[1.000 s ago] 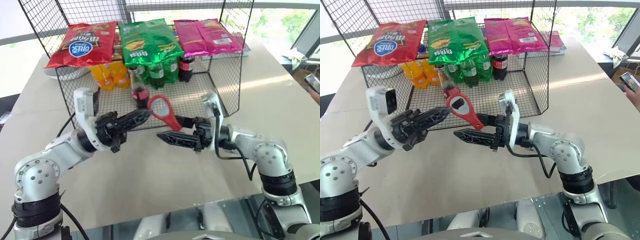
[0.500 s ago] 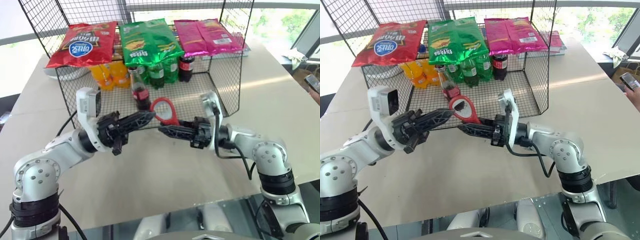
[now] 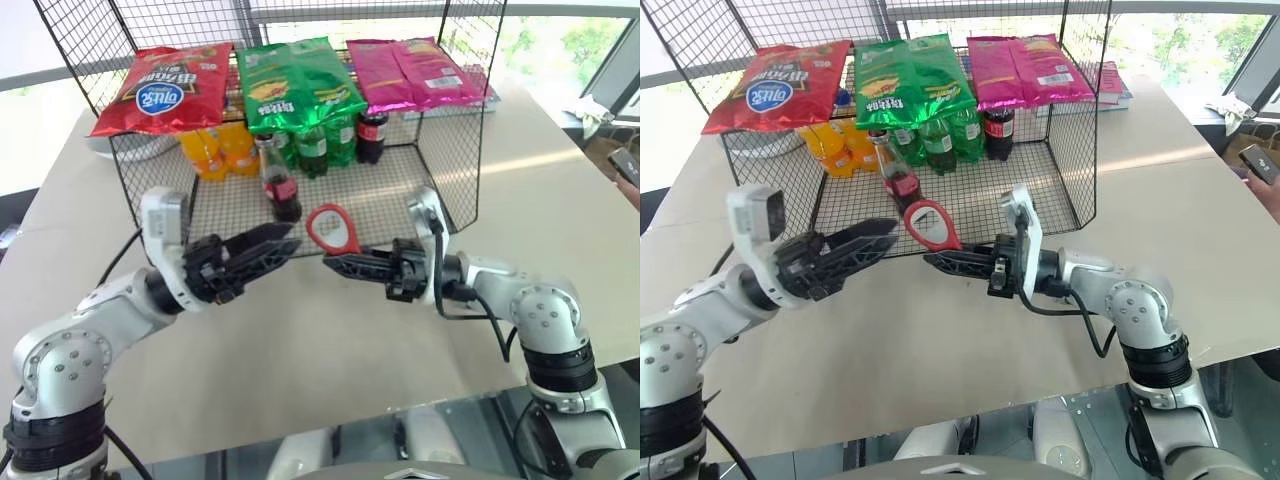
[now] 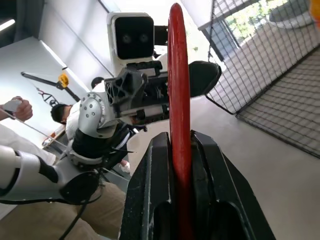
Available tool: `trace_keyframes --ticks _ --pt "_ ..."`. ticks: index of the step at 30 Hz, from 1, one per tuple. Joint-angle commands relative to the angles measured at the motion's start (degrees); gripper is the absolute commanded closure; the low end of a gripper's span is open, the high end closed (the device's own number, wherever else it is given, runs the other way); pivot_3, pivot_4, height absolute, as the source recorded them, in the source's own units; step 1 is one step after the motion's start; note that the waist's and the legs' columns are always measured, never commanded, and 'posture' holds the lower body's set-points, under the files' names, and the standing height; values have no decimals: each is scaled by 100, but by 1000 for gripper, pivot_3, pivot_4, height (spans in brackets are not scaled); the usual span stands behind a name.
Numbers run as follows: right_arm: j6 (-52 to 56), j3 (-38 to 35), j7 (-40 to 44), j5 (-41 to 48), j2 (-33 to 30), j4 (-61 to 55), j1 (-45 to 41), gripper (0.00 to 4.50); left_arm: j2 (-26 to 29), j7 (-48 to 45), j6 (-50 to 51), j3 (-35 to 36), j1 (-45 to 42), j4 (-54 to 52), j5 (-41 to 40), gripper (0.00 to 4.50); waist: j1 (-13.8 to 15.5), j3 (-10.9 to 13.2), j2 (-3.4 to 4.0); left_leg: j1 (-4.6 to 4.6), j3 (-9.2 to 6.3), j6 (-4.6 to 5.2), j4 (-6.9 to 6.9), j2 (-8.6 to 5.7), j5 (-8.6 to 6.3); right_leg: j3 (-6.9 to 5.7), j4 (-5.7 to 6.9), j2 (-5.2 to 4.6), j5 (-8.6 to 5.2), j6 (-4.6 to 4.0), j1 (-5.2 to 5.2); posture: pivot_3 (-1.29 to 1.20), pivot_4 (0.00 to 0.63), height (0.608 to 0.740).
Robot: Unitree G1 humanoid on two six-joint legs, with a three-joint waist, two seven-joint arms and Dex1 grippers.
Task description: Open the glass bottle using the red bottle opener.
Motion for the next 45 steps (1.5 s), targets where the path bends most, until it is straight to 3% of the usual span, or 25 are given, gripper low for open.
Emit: trace_keyframes --ticks 1,4,8,15,25,28,30,31,35,41,45 --pt "-237 -329 -93 -44 -23 -83 153 4500 -64 273 -889 177 -55 215 1112 59 21 0 -1 -1 0 0 0 0 0 0 -1 0 0 0 0 0 150 740" --pt "-357 -405 -211 -126 58 -92 202 4500 -243 1007 -1476 -427 -550 674 2452 59 85 -2 -3 -2 0 0 4 -5 0 -1 0 -3 0 1 2 0 150 740" --pt "-460 -431 -312 -199 171 -124 181 4500 -437 984 -2121 -1230 -989 1107 3595 59 136 -3 -6 -3 0 0 4 -7 0 0 2 -4 1 1 1 0 150 740" --pt "-560 -477 -385 -233 186 -219 209 4500 -799 862 -2769 -1573 -1624 1950 4321 59 51 -4 -7 -22 7 0 0 -6 0 -9 7 -8 1 0 -25 0 150 740" --pt "-643 -491 -551 -289 180 -488 364 4500 -1329 636 -3412 -1962 -3221 4114 5102 59 -16 -11 -18 -25 4 1 14 -11 1 -14 13 -12 1 1 -23 0 150 740" --pt "-657 -526 -616 -275 158 -577 413 4500 -1424 450 -3683 -1970 -3506 4668 5222 841 -23 -11 -18 -24 4 1 13 -11 1 -14 16 -11 1 1 -26 0 150 740" --pt "-666 -558 -660 -264 128 -639 457 4500 -1446 342 -3816 -1965 -3590 4857 5267 1735 -17 -11 -19 -25 4 1 14 -11 1 -14 16 -11 1 1 -26 0 150 740" --pt "-672 -574 -679 -261 112 -667 480 4500 -1451 291 -3853 -1949 -3606 4892 5264 1738 -16 -11 -19 -25 3 1 14 -11 1 -14 15 -11 1 1 -26 0 150 740" --pt "-713 -602 -752 -258 68 -768 597 4500 -1374 -248 -3674 -1804 -3338 4271 4813 1733 -13 -12 -19 -27 2 1 16 -11 1 -15 16 -12 1 1 -26 0 150 740" --pt "-748 -603 -721 -270 -4 -830 714 4500 -780 -1189 -2165 -1547 -2240 1957 3400 1733 -103 -11 -19 -58 -3 1 15 -9 1 -9 16 -11 1 1 -55 0 150 740" --pt "-771 -553 -578 -370 -99 -754 708 4500 -579 -1226 -1750 -1658 -1615 970 3129 1733 -105 -12 -18 -53 -4 1 17 -10 1 -10 17 -13 1 1 -52 0 150 740"
